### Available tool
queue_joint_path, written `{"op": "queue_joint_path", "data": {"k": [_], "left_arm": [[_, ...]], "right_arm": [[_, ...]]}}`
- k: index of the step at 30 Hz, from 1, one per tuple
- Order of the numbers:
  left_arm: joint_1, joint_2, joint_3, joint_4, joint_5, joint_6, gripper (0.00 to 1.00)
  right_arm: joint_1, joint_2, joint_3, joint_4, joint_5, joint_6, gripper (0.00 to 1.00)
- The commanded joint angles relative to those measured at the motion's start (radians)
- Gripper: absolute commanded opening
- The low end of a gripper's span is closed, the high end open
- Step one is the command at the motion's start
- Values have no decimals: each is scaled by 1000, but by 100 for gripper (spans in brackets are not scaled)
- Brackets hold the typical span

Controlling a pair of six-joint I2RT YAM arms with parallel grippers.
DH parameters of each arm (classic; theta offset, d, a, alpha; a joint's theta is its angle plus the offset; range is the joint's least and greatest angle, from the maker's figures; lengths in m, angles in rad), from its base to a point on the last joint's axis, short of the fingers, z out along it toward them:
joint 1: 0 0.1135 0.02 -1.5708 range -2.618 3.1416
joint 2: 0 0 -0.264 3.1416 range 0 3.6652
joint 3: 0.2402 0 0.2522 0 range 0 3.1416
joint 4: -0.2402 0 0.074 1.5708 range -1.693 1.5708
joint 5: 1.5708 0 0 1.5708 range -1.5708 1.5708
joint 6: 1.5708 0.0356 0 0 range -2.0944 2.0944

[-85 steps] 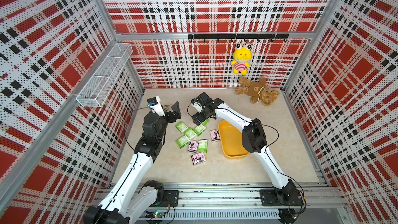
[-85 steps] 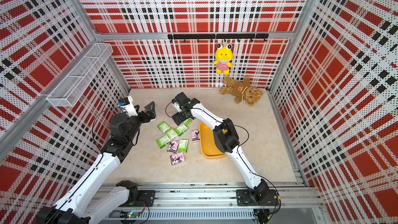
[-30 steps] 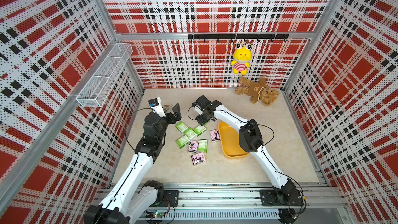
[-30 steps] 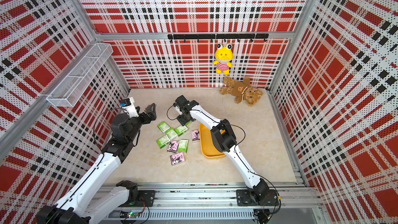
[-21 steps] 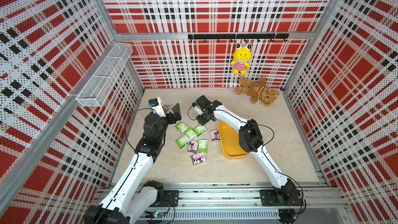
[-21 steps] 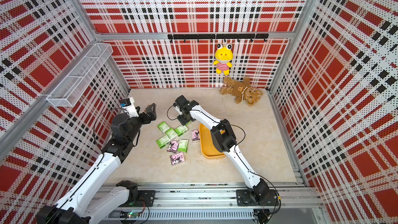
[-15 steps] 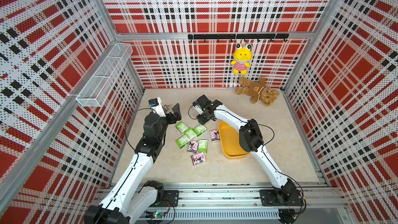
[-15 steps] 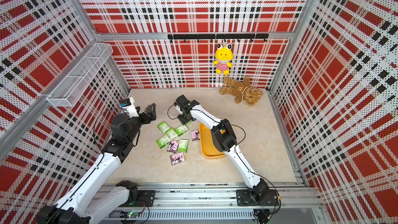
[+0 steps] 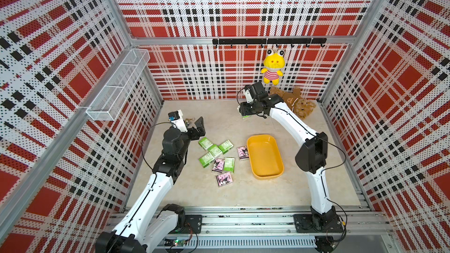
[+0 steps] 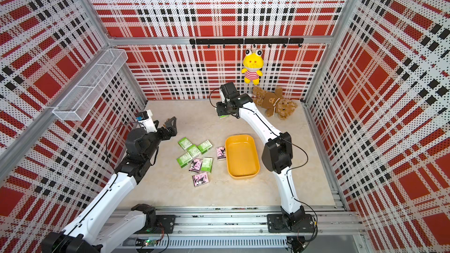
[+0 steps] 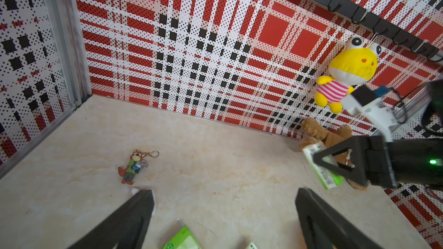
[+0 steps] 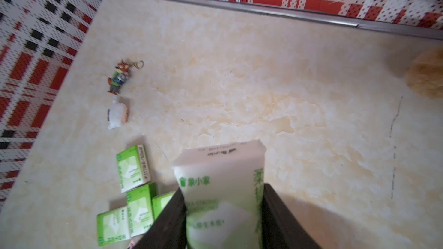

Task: Put the pocket tissues into the storage box
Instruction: Place the pocket tissues in the storage box.

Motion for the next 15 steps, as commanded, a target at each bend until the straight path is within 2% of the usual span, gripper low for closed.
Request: {"op": "queue_joint_path", "data": {"k": [1,8,15], "left_arm": [[2,-10,13,-6,10,-12,100],[-14,-8,-9,7,6,-28,100],[-25,22,-11,26,7,-39,100]], "right_arm": [[18,-114,-164,-10,49,108,49],[27,-343,-560,63,111,228,48],[83,-390,-739,99,204,239,48]]}}
